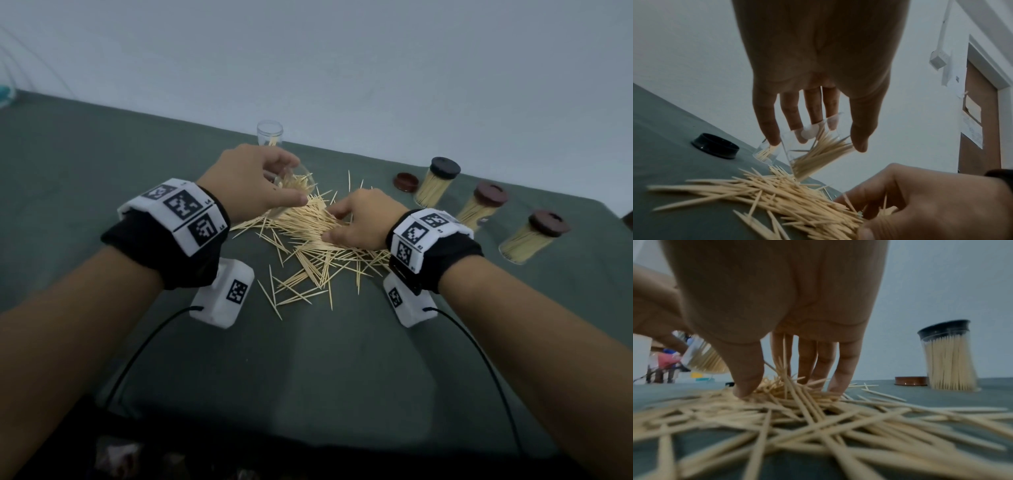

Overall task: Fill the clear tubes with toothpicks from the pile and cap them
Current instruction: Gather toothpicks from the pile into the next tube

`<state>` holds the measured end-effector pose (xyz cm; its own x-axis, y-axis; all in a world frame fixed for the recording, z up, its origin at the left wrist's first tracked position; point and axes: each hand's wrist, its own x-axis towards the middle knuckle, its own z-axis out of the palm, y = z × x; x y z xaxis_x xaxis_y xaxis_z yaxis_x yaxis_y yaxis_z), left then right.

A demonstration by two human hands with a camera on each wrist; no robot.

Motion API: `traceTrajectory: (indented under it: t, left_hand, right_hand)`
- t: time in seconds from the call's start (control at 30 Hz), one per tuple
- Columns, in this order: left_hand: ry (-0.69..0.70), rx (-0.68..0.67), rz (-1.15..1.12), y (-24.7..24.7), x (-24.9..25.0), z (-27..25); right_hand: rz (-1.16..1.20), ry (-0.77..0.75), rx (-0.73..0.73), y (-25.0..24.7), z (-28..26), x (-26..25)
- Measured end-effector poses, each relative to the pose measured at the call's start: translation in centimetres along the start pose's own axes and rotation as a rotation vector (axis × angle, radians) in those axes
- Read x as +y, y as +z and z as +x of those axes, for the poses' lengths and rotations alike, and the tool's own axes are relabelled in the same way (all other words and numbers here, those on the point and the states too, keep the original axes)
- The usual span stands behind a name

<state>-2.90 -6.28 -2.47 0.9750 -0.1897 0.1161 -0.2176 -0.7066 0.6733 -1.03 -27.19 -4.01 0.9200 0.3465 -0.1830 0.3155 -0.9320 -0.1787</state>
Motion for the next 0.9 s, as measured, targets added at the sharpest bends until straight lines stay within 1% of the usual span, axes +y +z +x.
traceTrajectory:
  t: [0.07,0.17,0.23,0.3,0.4,0.6,0.7,0.9]
  left_hand:
    - [0.007,-0.008,0.013,0.04,0.15,-0.13]
    - [0.006,-0.012,0.01,-0.02,0.28,-0.19]
    - [0.006,-0.012,0.001,-0.06,0.32,-0.19]
    - [0.006,-0.013,-0.003,-0.04,0.35,-0.17]
    - [0.004,-0.016,0.001,0.06,0.39,-0.16]
    - [0.005,-0.021,0.01,0.21,0.34,-0.17]
    - [0.007,-0.02,0.016,0.1,0.26,-0.14]
    - [0.007,-0.015,0.022,0.21,0.11,-0.01]
  right_hand:
    - [-0.007,0.012,0.014,0.14,0.15,-0.16]
    - [0.138,0.04,0.11,0.36,0.35,-0.18]
    - [0.195,0.065,0.126,0.48,0.53,-0.01]
    - [0.171,0.068,0.087,0.68,0.67,0.09]
    - [0.069,0.05,0.05,0.76,0.84,-0.16]
    - [0.027,0.053,0.088,0.41,0.73,-0.72]
    - [0.009,0.031,0.104,0.28,0.4,-0.45]
    - [0.014,0.047,0.113,0.32,0.17,0.17]
